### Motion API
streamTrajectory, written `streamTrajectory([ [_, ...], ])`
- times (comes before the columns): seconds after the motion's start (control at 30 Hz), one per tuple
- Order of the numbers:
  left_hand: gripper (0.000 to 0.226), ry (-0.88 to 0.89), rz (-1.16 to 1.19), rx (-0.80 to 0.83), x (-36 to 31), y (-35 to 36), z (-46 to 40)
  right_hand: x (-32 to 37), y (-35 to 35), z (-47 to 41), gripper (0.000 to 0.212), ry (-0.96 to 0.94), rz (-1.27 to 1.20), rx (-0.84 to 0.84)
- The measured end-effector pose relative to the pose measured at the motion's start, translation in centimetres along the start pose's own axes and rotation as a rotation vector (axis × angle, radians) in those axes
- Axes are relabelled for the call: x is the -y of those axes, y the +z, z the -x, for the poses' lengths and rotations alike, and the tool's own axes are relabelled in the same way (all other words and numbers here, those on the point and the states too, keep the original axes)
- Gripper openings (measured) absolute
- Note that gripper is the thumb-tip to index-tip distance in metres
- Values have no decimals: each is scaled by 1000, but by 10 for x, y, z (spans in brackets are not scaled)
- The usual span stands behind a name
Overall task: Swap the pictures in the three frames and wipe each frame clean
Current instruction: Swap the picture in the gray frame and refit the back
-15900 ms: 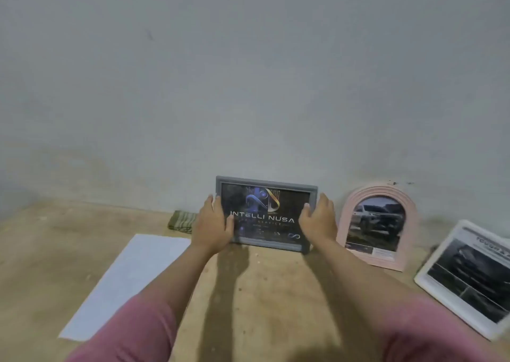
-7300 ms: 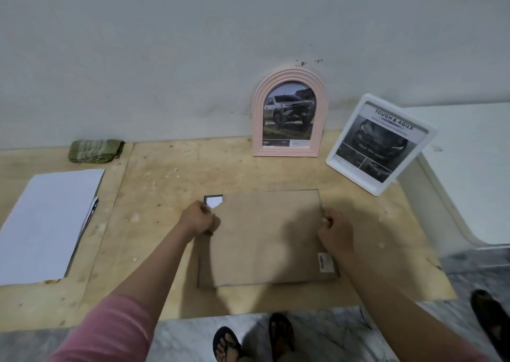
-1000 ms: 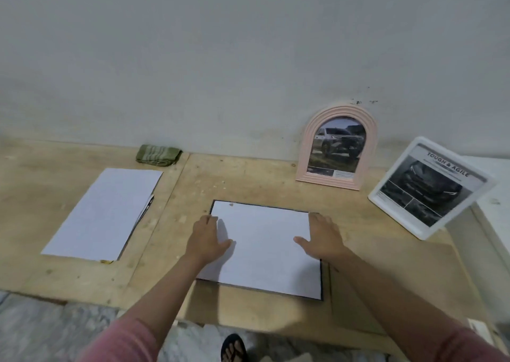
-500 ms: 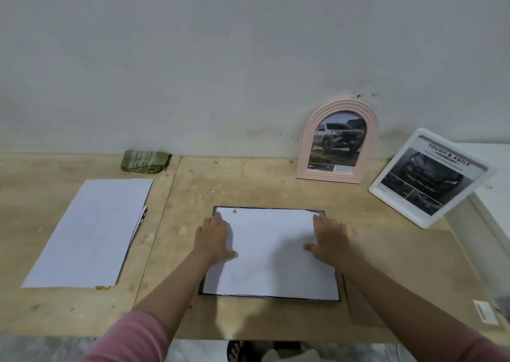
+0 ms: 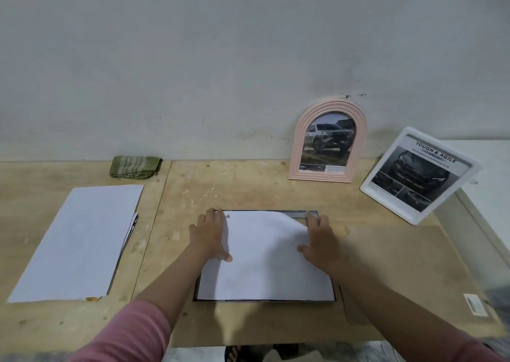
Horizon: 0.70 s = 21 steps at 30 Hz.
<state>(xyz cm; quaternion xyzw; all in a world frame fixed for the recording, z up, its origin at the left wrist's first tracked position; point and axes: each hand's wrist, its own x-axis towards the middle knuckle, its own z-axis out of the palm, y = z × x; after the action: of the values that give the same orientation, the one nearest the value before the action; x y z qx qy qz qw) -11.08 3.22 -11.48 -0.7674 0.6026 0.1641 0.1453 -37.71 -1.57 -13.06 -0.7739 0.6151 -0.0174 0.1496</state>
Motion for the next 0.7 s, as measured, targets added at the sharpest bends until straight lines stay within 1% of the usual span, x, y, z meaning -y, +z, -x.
streamTrajectory([
  [0.07,122,5,-21,5,0,-1,-2,2,-3,1,101,92,-46,7],
  [0.13,126,-8,-57,19,-2,-3,-3,3,-6,0,99,171,-176,-2],
  [0.2,131,-30,-97,30,-5,-6,-3,3,-10,1,84,277,-433,-60],
  [0.27,135,-29,-117,30,-9,-7,-3,2,-15,0,62,393,-711,-98],
  [0.3,136,-14,-118,21,-10,-8,-4,1,-17,0,49,405,-802,-87],
  [0.37,137,40,-83,-1,-11,-9,-5,-1,-21,-2,23,344,-936,-37],
  [0.4,135,68,-37,-12,-10,-9,-5,-1,-23,-2,18,303,-996,-14],
  [0.43,128,96,26,-32,-10,-11,-6,-2,-27,-1,18,272,-1036,-9],
  [0.5,105,138,168,-74,-10,-16,-8,-5,-35,-1,19,222,-1067,-15],
  [0.57,71,151,275,-113,-10,-25,-11,-8,-44,-1,20,220,-1103,-2],
  [0.63,35,132,306,-148,-8,-33,-13,-11,-50,-3,19,255,-1139,11],
  [0.67,20,122,309,-166,-6,-37,-13,-13,-51,-5,17,268,-1151,6],
  [0.7,12,108,342,-185,-2,-40,-13,-14,-52,-8,16,282,-1159,-7],
])
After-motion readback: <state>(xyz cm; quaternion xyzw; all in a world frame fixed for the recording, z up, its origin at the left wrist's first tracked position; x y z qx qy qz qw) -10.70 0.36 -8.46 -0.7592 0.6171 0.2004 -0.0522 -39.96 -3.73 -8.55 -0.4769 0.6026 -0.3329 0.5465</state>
